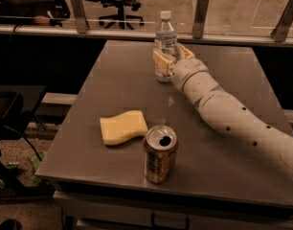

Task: Place blue plastic bottle upright

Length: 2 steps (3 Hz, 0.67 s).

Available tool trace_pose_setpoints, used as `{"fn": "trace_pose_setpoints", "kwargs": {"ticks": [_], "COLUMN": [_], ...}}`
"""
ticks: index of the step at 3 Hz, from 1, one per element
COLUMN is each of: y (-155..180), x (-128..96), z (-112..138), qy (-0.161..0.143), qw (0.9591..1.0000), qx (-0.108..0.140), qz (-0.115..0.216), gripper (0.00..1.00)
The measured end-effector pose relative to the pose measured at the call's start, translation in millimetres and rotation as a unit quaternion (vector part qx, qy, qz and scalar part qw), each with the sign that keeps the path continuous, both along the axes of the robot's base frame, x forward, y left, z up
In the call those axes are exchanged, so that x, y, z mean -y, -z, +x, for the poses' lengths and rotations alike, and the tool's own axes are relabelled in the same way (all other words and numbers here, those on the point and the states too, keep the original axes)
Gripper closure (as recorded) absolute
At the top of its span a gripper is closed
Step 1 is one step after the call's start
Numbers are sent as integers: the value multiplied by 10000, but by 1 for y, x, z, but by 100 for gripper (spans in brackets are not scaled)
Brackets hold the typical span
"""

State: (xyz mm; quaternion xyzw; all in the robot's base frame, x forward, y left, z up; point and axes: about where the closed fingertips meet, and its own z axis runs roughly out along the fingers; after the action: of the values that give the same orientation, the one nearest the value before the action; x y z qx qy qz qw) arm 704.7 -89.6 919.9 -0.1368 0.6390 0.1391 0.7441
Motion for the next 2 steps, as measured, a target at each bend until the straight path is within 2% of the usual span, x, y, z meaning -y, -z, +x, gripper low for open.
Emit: {"fn": "trace_pose_setpoints", "kwargs": {"ticks": [1, 2], "y": [-1, -1], "x": [-1, -1], "z": [0, 0], "qy": [-2, -2], "qw": [10000, 10000], "qx": [12, 12], "qz": [6, 6], "gripper": [0, 0]}}
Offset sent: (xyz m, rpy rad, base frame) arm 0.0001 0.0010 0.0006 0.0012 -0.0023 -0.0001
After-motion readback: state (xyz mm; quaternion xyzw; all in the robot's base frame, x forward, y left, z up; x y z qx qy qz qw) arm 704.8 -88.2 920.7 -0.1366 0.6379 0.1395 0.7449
